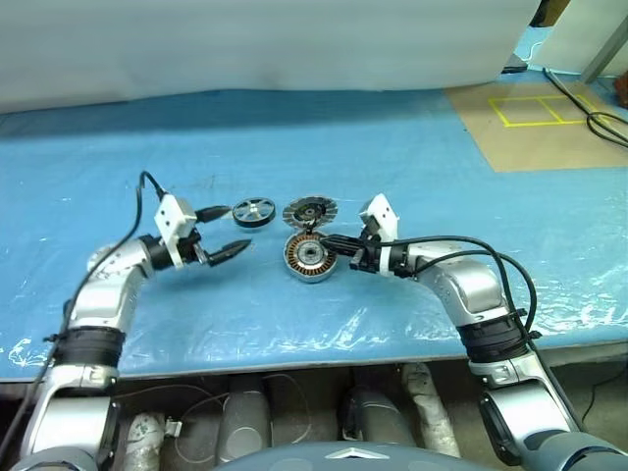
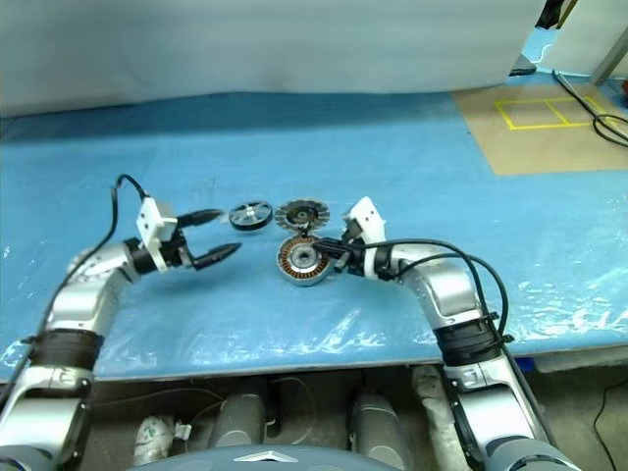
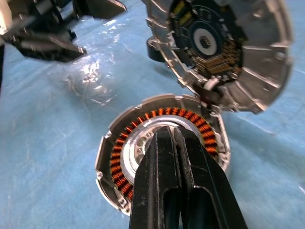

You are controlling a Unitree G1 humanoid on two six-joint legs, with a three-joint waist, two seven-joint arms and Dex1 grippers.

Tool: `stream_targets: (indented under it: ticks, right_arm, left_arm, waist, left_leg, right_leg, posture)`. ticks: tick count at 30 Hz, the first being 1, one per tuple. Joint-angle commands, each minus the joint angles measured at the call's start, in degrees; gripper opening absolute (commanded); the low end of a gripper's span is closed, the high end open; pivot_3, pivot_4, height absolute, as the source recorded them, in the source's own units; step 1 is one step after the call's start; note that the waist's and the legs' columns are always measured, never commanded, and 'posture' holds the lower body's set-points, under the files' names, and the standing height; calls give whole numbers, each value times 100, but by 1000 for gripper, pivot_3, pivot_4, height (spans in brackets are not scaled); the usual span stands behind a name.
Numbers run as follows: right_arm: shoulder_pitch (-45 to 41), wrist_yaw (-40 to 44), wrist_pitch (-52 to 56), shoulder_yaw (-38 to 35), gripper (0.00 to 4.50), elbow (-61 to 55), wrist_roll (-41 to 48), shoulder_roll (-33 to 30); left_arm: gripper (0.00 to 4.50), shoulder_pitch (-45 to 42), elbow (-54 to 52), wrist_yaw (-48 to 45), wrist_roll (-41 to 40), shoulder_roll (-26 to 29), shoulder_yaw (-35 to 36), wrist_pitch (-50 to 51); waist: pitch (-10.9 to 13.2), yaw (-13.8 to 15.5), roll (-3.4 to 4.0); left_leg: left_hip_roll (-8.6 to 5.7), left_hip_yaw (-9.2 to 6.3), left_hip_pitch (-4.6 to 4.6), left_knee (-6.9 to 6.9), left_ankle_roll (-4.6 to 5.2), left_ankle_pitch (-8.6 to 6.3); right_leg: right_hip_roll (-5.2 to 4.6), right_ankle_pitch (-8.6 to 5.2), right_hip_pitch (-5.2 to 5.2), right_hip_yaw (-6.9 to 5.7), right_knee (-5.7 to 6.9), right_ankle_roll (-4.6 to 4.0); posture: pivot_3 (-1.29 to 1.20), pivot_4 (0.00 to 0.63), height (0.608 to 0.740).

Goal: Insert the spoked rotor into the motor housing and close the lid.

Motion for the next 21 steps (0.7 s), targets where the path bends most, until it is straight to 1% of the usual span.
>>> stream_targets:
  ticks: [1,4,7,9,11,13,15,17,21]
  right_arm:
    - [51,-152,-101,-116,49,-145,-45,-72]
    - [128,-276,-138,-101,49,-155,-79,-67]
    - [169,-351,-168,-71,49,-175,-117,-72]
    - [192,-370,-192,-69,49,-194,-146,-96]
    - [224,-403,-221,-105,49,-186,-164,-142]
    - [244,-446,-236,-129,49,-179,-170,-160]
    - [260,-470,-246,-130,49,-184,-170,-159]
    - [280,-500,-245,-117,49,-207,-167,-147]
    - [388,-601,-272,-58,49,-287,-208,-123]
  left_arm:
    - [4500,-635,358,89,55,26,138,-67]
    - [4500,-1311,926,236,419,-8,-61,-154]
    - [4500,-1917,1678,-479,689,254,-345,-98]
    - [4500,-2349,2283,-713,927,381,-468,-340]
    - [4500,-3060,3170,-813,1300,450,-661,-575]
    - [4500,-3641,3850,-789,1659,376,-858,-839]
    - [4500,-3943,4244,-846,1940,281,-1020,-1122]
    - [4500,-4147,4506,-851,2289,170,-1254,-1520]
    - [4500,-4429,4891,-1030,2969,-300,-1791,-1981]
  waist:
    - [0,25,0]
    - [0,79,0]
    - [0,82,0]
    - [0,66,0]
    - [1,82,-2]
    - [1,96,-2]
    - [1,103,-3]
    - [1,109,-3]
    - [2,128,-4]
  left_leg:
    - [-2,0,0,2,0,0]
    - [-1,0,-5,10,0,0]
    - [-2,-3,-10,13,0,0]
    - [-2,-3,-14,12,-1,1]
    - [0,-5,-17,12,-1,1]
    - [2,-12,-23,13,-1,1]
    - [-5,-15,-23,13,-2,1]
    - [-12,-15,-22,13,-2,0]
    - [-10,-18,-23,13,-1,1]
  right_leg:
    - [-2,-2,1,0,1,-3]
    - [-3,-3,0,-1,4,-5]
    - [-4,1,-1,-1,2,1]
    - [-3,2,-9,1,3,3]
    - [1,2,-12,-2,11,3]
    - [1,2,-11,-13,13,3]
    - [-7,3,-6,-14,7,5]
    - [-14,5,-1,-13,0,9]
    - [-14,6,1,-19,4,9]
  posture:
    - [0,150,740]
    - [0,150,740]
    - [0,150,740]
    - [0,150,740]
    - [0,150,740]
    - [0,150,740]
    - [0,150,740]
    - [0,150,740]
    - [0,150,740]
